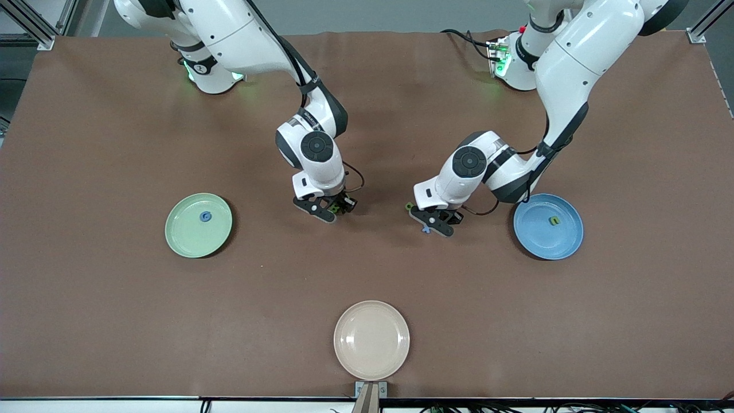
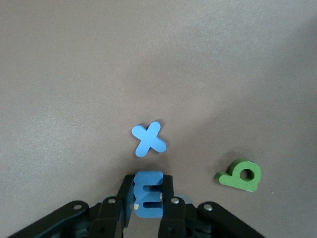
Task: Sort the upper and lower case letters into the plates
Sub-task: 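Carry and drop the m in the blue plate while the right drops B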
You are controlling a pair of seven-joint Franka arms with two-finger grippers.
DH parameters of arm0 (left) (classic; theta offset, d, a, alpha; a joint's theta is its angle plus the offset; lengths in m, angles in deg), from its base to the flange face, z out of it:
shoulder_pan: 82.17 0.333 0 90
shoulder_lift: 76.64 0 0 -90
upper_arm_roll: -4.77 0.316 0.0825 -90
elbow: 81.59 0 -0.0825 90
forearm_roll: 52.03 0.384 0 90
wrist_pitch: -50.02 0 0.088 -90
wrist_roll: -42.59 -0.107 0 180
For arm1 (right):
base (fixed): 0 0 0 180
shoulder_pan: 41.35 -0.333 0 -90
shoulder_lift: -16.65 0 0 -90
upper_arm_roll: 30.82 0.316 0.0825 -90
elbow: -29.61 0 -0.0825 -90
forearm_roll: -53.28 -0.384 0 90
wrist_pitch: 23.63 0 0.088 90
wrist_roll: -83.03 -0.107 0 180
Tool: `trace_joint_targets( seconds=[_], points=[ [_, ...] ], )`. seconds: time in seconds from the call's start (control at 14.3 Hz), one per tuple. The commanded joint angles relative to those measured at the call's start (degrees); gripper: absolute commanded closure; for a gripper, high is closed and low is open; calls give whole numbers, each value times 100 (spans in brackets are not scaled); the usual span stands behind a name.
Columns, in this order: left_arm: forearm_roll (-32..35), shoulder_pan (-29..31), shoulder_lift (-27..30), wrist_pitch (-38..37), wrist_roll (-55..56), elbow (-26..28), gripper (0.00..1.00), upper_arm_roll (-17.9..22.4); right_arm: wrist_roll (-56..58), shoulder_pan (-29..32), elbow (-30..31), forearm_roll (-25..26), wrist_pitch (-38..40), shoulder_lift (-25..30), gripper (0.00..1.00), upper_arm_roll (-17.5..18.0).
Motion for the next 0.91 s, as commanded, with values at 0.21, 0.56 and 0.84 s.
trace_joint_targets(
  seconds=[0.21,0.56,0.84],
  points=[
    [205,56,43,-402,131,-39,85,7,-61,57,2,34,29,-11,100,2],
    [108,398,798,-1300,113,-22,85,-54,824,592,71,51,958,532,100,-7],
    [108,1206,1352,-1309,8,451,85,-238,2474,1505,1089,43,969,1481,100,-7]
  ],
)
